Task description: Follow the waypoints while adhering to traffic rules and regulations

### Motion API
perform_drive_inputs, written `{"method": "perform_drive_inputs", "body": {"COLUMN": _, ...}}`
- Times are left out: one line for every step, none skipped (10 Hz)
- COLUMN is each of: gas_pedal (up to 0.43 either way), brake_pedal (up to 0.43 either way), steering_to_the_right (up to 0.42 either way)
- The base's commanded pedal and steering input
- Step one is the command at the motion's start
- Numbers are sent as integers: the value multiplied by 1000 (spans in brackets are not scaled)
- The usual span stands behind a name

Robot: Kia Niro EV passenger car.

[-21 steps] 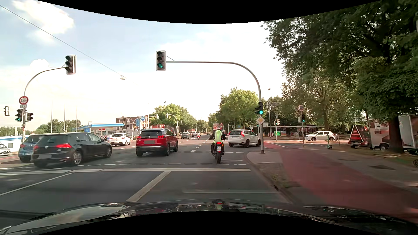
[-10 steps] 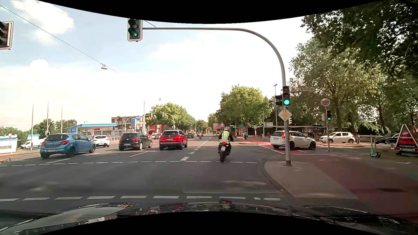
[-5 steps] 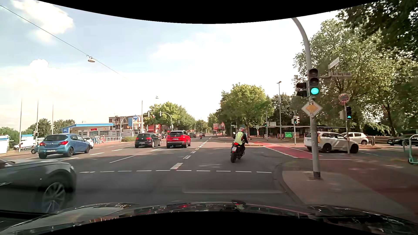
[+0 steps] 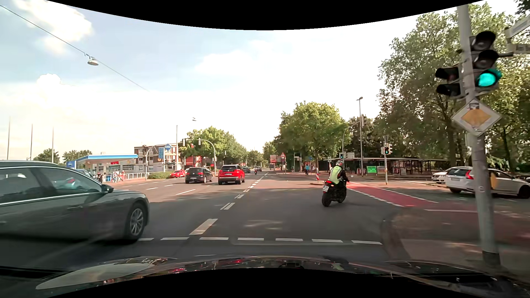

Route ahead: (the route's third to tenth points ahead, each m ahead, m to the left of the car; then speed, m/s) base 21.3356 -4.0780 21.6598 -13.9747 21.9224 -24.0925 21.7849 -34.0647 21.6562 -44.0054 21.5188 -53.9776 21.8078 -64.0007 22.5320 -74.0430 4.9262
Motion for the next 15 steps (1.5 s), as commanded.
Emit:
{"method": "perform_drive_inputs", "body": {"gas_pedal": 87, "brake_pedal": 0, "steering_to_the_right": 2}}
{"method": "perform_drive_inputs", "body": {"gas_pedal": 87, "brake_pedal": 0, "steering_to_the_right": 15}}
{"method": "perform_drive_inputs", "body": {"gas_pedal": 87, "brake_pedal": 0, "steering_to_the_right": 46}}
{"method": "perform_drive_inputs", "body": {"gas_pedal": 79, "brake_pedal": 0, "steering_to_the_right": 70}}
{"method": "perform_drive_inputs", "body": {"gas_pedal": 79, "brake_pedal": 0, "steering_to_the_right": 91}}
{"method": "perform_drive_inputs", "body": {"gas_pedal": 79, "brake_pedal": 0, "steering_to_the_right": 101}}
{"method": "perform_drive_inputs", "body": {"gas_pedal": 79, "brake_pedal": 0, "steering_to_the_right": 110}}
{"method": "perform_drive_inputs", "body": {"gas_pedal": 79, "brake_pedal": 0, "steering_to_the_right": 119}}
{"method": "perform_drive_inputs", "body": {"gas_pedal": 79, "brake_pedal": 0, "steering_to_the_right": 130}}
{"method": "perform_drive_inputs", "body": {"gas_pedal": 79, "brake_pedal": 0, "steering_to_the_right": 143}}
{"method": "perform_drive_inputs", "body": {"gas_pedal": 79, "brake_pedal": 0, "steering_to_the_right": 159}}
{"method": "perform_drive_inputs", "body": {"gas_pedal": 79, "brake_pedal": 0, "steering_to_the_right": 182}}
{"method": "perform_drive_inputs", "body": {"gas_pedal": 79, "brake_pedal": 0, "steering_to_the_right": 209}}
{"method": "perform_drive_inputs", "body": {"gas_pedal": 79, "brake_pedal": 0, "steering_to_the_right": 231}}
{"method": "perform_drive_inputs", "body": {"gas_pedal": 79, "brake_pedal": 0, "steering_to_the_right": 253}}
